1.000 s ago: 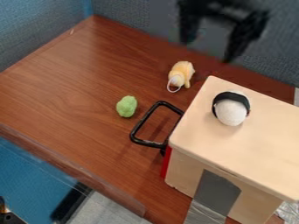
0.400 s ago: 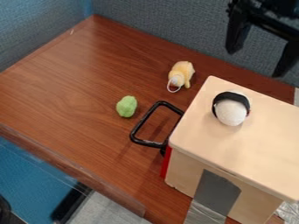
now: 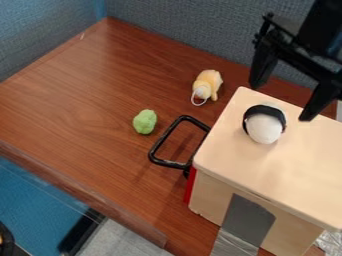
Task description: Move the white object to the front of the drawer
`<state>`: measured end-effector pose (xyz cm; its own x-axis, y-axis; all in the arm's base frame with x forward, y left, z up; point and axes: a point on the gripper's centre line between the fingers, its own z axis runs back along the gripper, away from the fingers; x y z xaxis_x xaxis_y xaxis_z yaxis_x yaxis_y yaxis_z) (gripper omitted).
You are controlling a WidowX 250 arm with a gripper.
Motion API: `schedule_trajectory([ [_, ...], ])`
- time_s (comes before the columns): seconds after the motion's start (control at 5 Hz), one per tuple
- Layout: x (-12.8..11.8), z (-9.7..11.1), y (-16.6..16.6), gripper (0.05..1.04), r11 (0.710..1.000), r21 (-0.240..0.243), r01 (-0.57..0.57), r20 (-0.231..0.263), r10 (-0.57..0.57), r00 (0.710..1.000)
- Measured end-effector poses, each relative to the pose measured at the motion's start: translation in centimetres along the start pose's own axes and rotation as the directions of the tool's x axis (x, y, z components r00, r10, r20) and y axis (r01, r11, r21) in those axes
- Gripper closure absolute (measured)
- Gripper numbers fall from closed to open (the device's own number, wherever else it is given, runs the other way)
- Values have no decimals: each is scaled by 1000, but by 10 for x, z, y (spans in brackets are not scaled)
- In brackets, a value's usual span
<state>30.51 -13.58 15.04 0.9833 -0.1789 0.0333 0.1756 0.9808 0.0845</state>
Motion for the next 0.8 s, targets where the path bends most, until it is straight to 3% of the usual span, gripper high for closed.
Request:
schedule_trajectory([
  [0.2,3,-22,-4,85,1000,25,7,-49,-6,999],
  [0.6,0,-29,7,85,995,89,42,-79,-35,996],
  [0.8,-4,-34,12,137,993,109,46,-93,-36,995],
])
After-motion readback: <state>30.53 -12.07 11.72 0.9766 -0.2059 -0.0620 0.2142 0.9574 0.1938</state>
